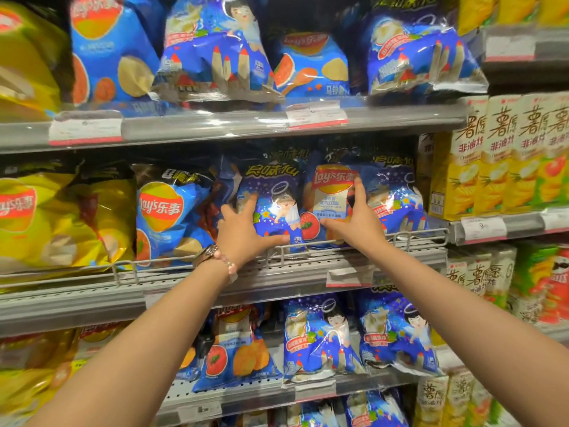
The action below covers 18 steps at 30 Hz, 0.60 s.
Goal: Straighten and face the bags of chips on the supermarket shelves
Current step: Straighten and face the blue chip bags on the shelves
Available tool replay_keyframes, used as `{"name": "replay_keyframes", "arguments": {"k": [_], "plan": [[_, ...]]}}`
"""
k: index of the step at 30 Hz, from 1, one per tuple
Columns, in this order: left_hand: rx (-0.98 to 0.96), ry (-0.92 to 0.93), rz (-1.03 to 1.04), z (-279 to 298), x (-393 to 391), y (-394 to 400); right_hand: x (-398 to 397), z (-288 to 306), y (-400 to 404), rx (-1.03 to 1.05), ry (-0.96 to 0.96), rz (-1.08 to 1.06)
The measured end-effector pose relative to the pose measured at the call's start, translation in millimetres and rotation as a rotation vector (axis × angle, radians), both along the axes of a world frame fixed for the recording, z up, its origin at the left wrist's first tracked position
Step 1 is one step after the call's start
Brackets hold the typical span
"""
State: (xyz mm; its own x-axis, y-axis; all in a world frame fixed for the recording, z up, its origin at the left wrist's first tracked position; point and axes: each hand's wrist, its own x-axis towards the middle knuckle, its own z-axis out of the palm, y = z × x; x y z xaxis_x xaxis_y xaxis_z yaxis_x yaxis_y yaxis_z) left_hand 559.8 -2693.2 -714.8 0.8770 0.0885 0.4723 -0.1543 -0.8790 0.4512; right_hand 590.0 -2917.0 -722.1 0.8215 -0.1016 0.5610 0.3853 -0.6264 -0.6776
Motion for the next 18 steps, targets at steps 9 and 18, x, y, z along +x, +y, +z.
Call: {"name": "replay_keyframes", "arguments": {"k": [9,18], "plan": [[-0.064,0.029,-0.101,5.1,6.4,-0.5,3.3,-3.8,3.6,0.023,-0.006,-0.046],[-0.108,-0.191,-0.089,2.6,-1.3,1.8,9.6,-10.1,1.1,0.201,-0.109,-0.011]]}}
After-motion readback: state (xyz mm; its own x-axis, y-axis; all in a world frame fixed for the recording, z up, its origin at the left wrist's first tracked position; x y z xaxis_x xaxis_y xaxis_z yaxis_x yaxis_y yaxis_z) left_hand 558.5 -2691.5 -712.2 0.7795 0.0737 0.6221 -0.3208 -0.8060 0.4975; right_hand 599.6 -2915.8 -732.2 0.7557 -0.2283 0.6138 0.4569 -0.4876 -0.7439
